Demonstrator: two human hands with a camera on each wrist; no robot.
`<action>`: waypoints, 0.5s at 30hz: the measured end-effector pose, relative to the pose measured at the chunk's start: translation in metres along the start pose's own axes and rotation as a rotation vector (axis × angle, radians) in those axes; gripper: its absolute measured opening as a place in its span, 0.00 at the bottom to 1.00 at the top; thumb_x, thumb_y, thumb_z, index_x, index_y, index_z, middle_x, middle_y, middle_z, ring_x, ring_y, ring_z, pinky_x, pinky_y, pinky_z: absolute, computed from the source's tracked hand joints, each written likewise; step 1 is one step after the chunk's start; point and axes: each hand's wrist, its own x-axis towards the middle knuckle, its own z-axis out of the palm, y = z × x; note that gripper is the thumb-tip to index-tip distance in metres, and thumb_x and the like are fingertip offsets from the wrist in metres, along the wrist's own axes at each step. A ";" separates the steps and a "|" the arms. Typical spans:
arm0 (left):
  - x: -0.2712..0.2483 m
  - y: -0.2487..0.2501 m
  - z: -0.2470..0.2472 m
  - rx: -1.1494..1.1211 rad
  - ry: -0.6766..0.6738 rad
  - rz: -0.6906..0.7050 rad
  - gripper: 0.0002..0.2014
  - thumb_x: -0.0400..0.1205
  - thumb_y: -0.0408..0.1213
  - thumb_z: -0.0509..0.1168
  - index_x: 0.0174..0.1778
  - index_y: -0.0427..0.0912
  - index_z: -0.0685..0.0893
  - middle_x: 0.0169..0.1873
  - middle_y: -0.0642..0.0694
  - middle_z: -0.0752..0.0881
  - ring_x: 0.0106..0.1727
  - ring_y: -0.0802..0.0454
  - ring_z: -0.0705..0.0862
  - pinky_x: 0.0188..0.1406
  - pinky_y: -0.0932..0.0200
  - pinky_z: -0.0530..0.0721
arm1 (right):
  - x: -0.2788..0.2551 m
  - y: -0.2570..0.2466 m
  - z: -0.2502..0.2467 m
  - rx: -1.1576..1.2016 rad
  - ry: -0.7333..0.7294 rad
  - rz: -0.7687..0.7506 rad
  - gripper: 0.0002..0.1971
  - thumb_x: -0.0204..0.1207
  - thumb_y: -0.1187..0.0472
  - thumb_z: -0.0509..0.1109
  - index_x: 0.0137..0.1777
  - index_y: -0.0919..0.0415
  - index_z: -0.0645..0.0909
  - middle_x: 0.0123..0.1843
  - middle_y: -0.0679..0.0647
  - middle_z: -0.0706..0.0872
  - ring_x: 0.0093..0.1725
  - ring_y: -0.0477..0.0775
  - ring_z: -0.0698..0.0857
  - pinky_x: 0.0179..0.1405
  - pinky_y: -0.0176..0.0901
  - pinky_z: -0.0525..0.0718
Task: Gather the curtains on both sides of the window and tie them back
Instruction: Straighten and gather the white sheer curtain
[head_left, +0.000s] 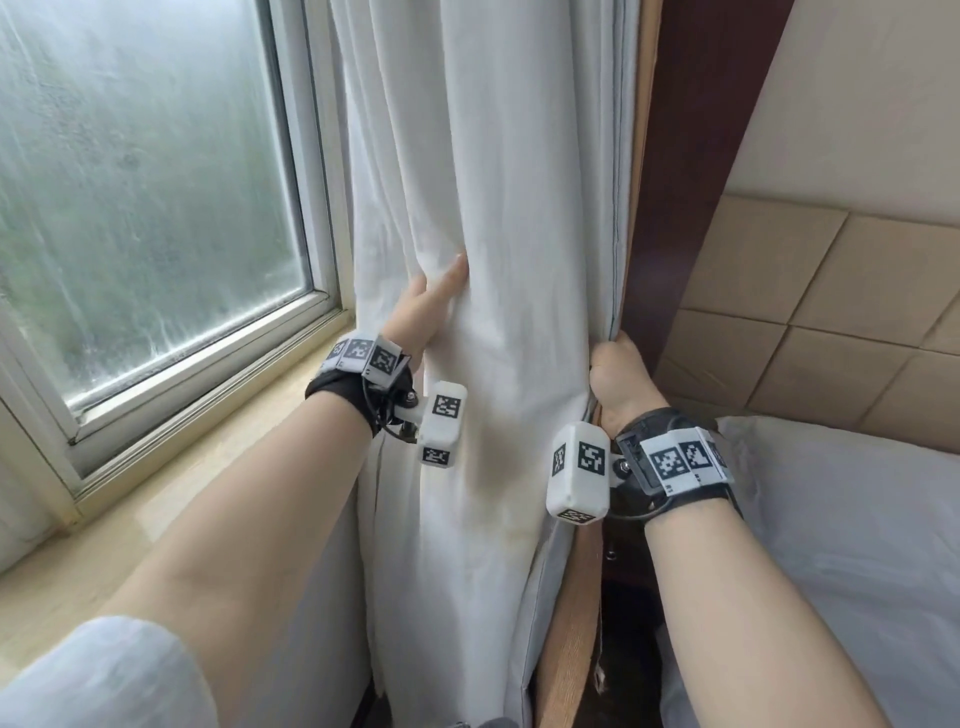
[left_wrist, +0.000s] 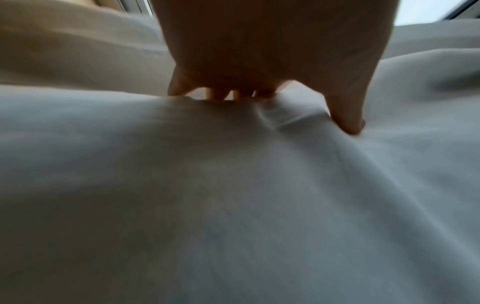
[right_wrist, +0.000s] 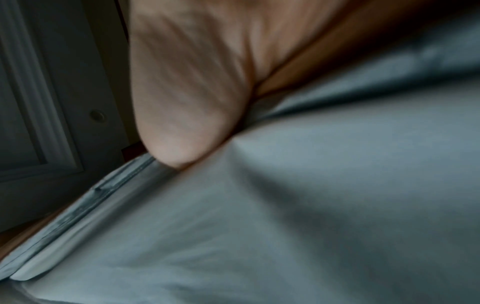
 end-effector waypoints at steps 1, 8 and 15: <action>0.001 0.001 0.003 -0.004 0.024 0.033 0.34 0.71 0.65 0.68 0.68 0.49 0.77 0.59 0.53 0.86 0.59 0.55 0.85 0.61 0.54 0.83 | 0.001 0.001 0.000 -0.005 -0.004 0.001 0.18 0.77 0.77 0.53 0.63 0.73 0.76 0.44 0.58 0.84 0.43 0.56 0.84 0.42 0.46 0.87; 0.005 -0.008 0.002 0.108 0.252 0.116 0.19 0.83 0.56 0.56 0.41 0.45 0.81 0.42 0.46 0.85 0.44 0.49 0.82 0.54 0.51 0.80 | 0.007 0.002 -0.002 -0.021 0.060 -0.093 0.16 0.75 0.80 0.53 0.46 0.64 0.80 0.37 0.53 0.82 0.37 0.50 0.81 0.35 0.37 0.84; -0.017 -0.008 -0.014 0.456 0.466 0.231 0.27 0.88 0.51 0.43 0.71 0.37 0.75 0.64 0.37 0.81 0.67 0.41 0.77 0.68 0.56 0.68 | 0.014 -0.001 0.001 -0.296 0.349 -0.312 0.22 0.71 0.80 0.52 0.61 0.73 0.79 0.50 0.58 0.83 0.50 0.52 0.80 0.44 0.29 0.73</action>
